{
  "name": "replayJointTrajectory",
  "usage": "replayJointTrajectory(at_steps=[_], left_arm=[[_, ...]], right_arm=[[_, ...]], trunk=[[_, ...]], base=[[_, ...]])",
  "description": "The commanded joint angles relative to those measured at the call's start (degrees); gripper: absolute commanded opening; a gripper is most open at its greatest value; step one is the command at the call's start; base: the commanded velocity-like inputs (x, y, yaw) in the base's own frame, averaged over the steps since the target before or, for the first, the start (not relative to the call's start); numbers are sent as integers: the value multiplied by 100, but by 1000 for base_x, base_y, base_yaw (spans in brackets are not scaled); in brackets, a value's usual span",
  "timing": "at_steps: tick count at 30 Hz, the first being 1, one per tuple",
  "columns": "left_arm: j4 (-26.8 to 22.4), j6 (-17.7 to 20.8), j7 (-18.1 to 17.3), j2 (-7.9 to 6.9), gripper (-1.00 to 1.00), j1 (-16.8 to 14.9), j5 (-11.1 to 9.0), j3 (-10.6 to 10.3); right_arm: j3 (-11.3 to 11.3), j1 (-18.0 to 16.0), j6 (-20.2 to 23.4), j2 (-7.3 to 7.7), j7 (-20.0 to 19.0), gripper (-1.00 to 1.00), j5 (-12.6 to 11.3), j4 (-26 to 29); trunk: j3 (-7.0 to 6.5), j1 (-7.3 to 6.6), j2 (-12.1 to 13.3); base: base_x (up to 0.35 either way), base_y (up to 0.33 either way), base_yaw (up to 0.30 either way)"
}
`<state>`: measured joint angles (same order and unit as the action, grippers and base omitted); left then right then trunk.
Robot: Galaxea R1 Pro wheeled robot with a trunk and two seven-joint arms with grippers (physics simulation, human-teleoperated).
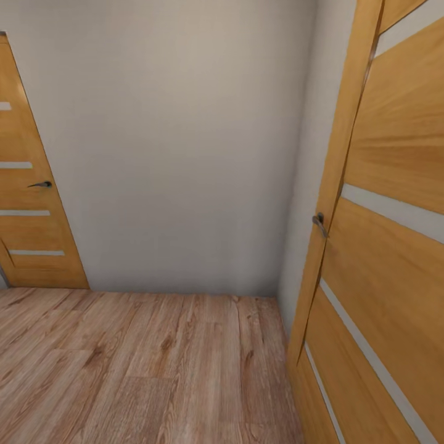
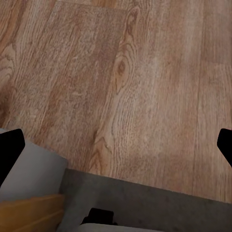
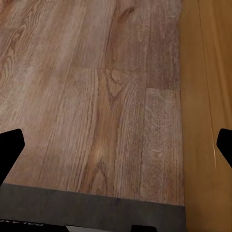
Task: Move the two storage containers from the living room to the garage. In the garage, place one container on the floor and stack the other container on top of it (either order is fine).
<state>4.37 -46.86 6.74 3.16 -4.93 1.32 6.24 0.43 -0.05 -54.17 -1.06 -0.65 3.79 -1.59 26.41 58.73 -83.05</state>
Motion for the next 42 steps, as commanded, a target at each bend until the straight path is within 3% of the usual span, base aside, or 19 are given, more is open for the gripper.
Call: replayJointTrajectory(at_steps=[1, 14, 42], left_arm=[[20, -29, 12, 0, 100, -8, 14, 26], [18, -25, 12, -8, 100, -8, -8, 34], [19, -25, 21, -26, 100, -8, -11, 43]], right_arm=[[0, -3, -22, 0, -7, 100, 9, -8], [-7, -3, -15, 0, -23, 100, 8, -8], [-7, -3, -14, 0, -14, 100, 8, -8]], trunk=[[4, 0, -3], [4, 0, -3], [4, 0, -3]], base=[[0, 0, 0], [165, 0, 0], [16, 23, 0]])
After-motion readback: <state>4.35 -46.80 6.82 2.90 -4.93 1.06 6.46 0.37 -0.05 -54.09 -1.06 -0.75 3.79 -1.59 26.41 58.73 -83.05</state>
